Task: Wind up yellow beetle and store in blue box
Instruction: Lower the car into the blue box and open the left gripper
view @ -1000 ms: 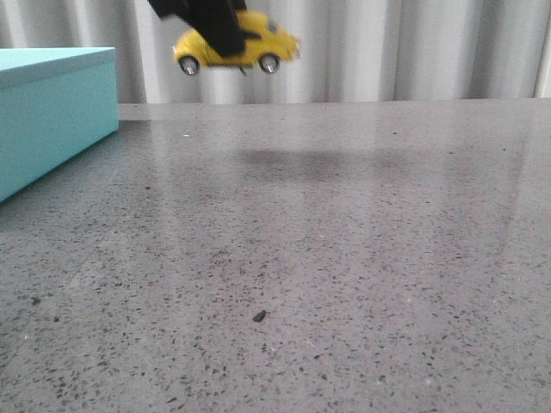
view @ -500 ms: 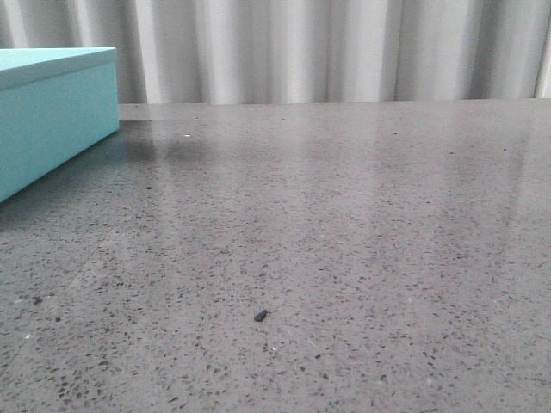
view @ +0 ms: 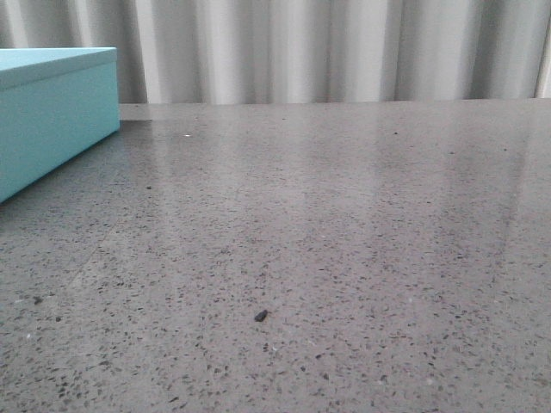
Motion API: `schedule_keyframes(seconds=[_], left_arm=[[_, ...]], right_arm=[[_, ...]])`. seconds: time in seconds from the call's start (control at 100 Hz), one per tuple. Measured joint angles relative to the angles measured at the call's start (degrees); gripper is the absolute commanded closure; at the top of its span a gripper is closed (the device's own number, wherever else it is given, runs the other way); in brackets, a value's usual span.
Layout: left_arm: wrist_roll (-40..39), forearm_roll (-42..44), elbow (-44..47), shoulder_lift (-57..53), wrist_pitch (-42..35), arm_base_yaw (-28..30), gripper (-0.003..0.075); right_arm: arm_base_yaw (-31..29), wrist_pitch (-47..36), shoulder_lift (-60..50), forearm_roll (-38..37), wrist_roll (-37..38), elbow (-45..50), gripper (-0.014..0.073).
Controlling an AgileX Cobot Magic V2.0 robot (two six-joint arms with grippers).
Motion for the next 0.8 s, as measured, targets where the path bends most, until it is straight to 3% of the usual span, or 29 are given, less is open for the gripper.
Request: schedule_keyframes(seconds=[0.56, 0.66, 0.8], left_arm=[[-1.12, -2.49, 6.11, 12.21, -0.86, 0.11, 0.0735], [-1.12, -2.49, 6.11, 12.54, -0.94, 0.11, 0.0649], [-2.11, -2.49, 6.11, 12.54, -0.94, 0.11, 0.0398]], right_arm=[[0.00, 0.00, 0.00, 0.00, 0.00, 0.00, 0.0654], [0.00, 0.00, 0.00, 0.00, 0.00, 0.00, 0.0654], [0.00, 0.00, 0.00, 0.00, 0.00, 0.00, 0.0654]])
